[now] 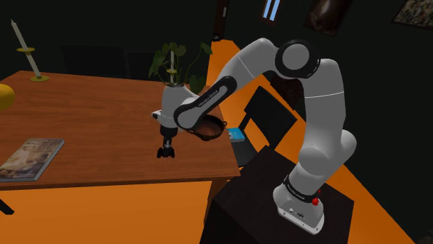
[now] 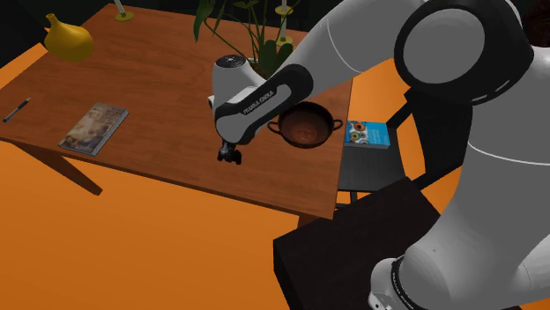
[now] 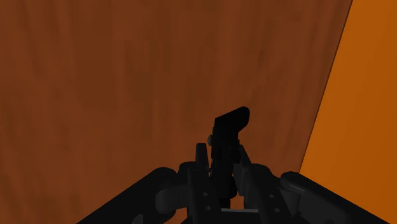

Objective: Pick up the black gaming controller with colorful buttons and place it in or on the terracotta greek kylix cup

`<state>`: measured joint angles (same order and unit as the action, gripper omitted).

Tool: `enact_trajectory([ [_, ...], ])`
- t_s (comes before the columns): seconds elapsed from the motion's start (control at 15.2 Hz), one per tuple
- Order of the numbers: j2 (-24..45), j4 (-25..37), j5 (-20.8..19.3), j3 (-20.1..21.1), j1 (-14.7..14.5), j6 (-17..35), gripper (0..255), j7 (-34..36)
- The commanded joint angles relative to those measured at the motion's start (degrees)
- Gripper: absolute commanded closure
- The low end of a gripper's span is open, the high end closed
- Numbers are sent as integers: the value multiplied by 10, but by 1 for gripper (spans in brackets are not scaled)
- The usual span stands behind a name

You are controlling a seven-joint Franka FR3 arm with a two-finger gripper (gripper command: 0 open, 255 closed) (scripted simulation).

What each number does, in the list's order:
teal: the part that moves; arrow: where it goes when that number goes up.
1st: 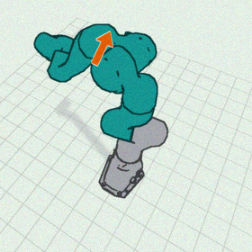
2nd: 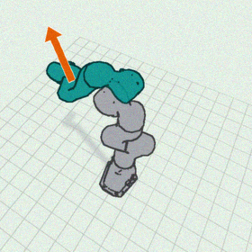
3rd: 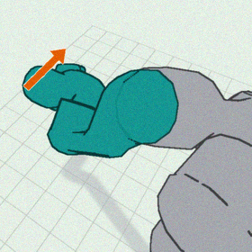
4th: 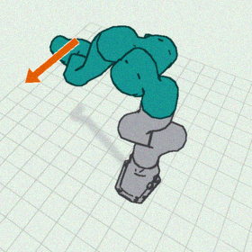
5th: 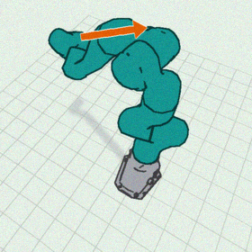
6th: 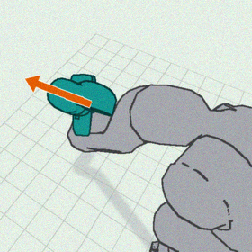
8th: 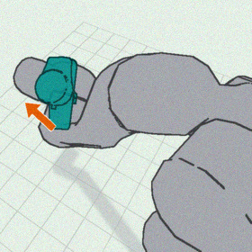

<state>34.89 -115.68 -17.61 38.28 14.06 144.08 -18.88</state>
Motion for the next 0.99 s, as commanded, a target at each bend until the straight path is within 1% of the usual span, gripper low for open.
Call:
enact_trajectory([
  [0.0,-10,1,8,8,6,-11,255,-4],
  [0.92,-88,7,68,66,52,-88,255,-31],
])
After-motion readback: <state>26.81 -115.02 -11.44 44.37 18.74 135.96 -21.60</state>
